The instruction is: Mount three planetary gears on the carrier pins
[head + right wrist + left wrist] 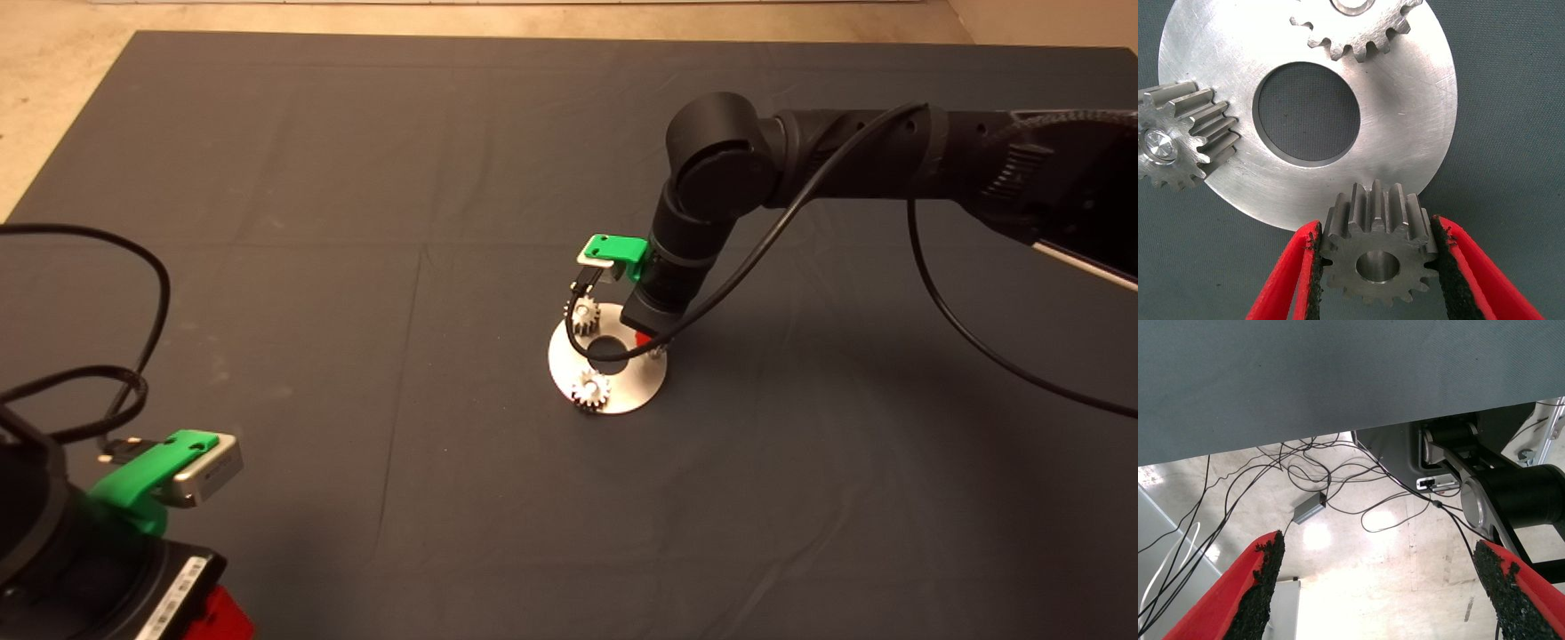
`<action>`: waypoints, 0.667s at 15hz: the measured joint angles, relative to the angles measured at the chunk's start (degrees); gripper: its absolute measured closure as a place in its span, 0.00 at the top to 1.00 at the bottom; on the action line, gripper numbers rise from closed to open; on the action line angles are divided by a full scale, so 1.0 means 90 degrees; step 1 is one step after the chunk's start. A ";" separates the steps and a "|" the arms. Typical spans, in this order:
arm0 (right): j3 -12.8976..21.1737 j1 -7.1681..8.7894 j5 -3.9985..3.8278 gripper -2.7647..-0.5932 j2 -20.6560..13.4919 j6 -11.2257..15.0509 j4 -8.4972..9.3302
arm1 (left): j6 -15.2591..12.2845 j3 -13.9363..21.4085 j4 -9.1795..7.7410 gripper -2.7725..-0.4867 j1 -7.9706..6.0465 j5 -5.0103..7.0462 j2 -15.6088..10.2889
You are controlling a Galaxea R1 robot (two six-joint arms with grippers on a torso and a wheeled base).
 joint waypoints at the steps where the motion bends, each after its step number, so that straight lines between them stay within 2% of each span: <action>1: 0.0003 0.0000 0.0003 0.19 -0.0001 0.0000 0.0001 | 0.0000 0.0000 0.0000 0.67 0.0000 0.0000 0.0000; 10: 0.0218 -0.0034 0.0000 0.19 -0.0037 0.0000 -0.0034 | 0.0000 0.0000 0.0000 0.67 0.0000 0.0000 -0.0002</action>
